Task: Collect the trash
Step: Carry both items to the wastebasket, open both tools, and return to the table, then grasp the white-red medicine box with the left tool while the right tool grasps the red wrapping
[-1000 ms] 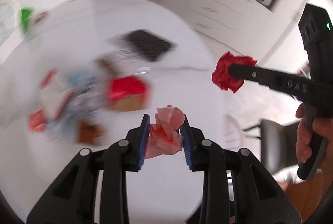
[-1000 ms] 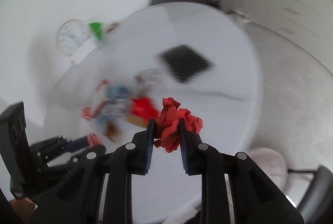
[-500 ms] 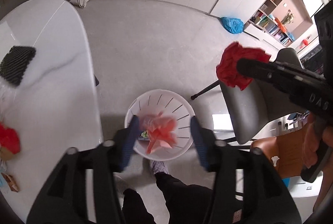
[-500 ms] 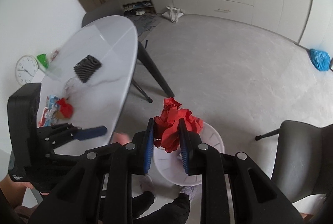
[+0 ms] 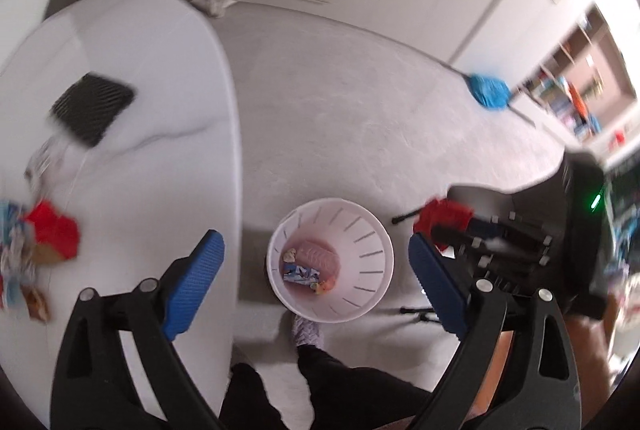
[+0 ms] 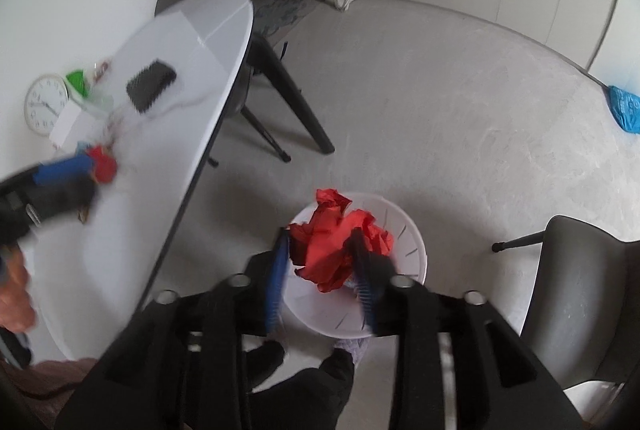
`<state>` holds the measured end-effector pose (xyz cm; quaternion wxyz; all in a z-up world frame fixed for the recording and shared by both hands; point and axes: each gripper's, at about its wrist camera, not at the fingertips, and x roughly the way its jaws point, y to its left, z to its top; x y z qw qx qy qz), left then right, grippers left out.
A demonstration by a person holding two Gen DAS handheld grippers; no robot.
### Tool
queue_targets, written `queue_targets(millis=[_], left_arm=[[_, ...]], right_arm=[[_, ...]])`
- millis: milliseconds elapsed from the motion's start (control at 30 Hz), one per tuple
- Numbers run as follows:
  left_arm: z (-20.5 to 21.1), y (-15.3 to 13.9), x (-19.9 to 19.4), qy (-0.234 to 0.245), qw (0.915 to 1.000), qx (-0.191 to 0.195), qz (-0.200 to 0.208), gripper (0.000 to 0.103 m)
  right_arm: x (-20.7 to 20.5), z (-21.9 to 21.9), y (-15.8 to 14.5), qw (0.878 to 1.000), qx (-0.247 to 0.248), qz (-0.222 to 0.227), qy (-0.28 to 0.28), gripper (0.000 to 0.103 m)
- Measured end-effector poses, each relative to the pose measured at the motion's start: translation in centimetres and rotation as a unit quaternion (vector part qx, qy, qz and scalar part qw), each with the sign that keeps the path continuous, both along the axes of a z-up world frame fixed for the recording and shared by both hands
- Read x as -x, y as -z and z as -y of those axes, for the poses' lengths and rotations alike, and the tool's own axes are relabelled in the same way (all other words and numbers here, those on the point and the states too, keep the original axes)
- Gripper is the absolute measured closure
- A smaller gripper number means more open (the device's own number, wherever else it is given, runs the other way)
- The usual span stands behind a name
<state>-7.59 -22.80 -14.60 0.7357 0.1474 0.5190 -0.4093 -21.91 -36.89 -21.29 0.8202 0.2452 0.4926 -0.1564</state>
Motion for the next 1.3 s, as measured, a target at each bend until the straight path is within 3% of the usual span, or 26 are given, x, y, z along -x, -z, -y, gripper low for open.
queue_targets(millis=[67, 200, 367, 633, 800, 1133, 1300], left_arm=[[-1.3, -0.3, -0.7, -0.024, 0.9997, 0.0, 0.004, 0.013], [-3.5, -0.6, -1.7, -0.062, 0.9978, -0.012, 0.019, 0.012], [-8.0, -1.5, -3.5, -0.119, 0.9924, -0.01, 0.03, 0.012], [-16.3, -3.3, -6.4, -0.217, 0.973, -0.013, 0.078, 0.012], [-22.5, -3.4, -8.5, -0.282, 0.9548, -0.022, 0.092, 0.012], [-31.1, -2.5, -13.4, -0.384, 0.9189, -0.036, 0.084, 0.012], [-32.5, -0.9, -18.0, -0.422, 0.9047, -0.042, 0.042, 0.012]], right_arm=[[-0.3, -0.6, 0.6, 1.0, 0.003, -0.011, -0.004, 0.033], [-1.1, -1.5, 1.1, 0.999, 0.02, -0.035, -0.006, 0.025], [-2.3, -2.6, -1.8, 0.998, 0.053, -0.013, 0.005, 0.006], [-5.5, -4.3, -7.7, 0.996, 0.061, 0.064, 0.0, 0.003], [-8.8, -6.9, -9.9, 0.993, 0.076, 0.081, -0.036, 0.003], [-15.0, -14.0, -10.1, 0.989, 0.057, 0.083, -0.106, 0.003], [-17.5, -17.4, -9.7, 0.986, 0.05, 0.078, -0.137, 0.003]])
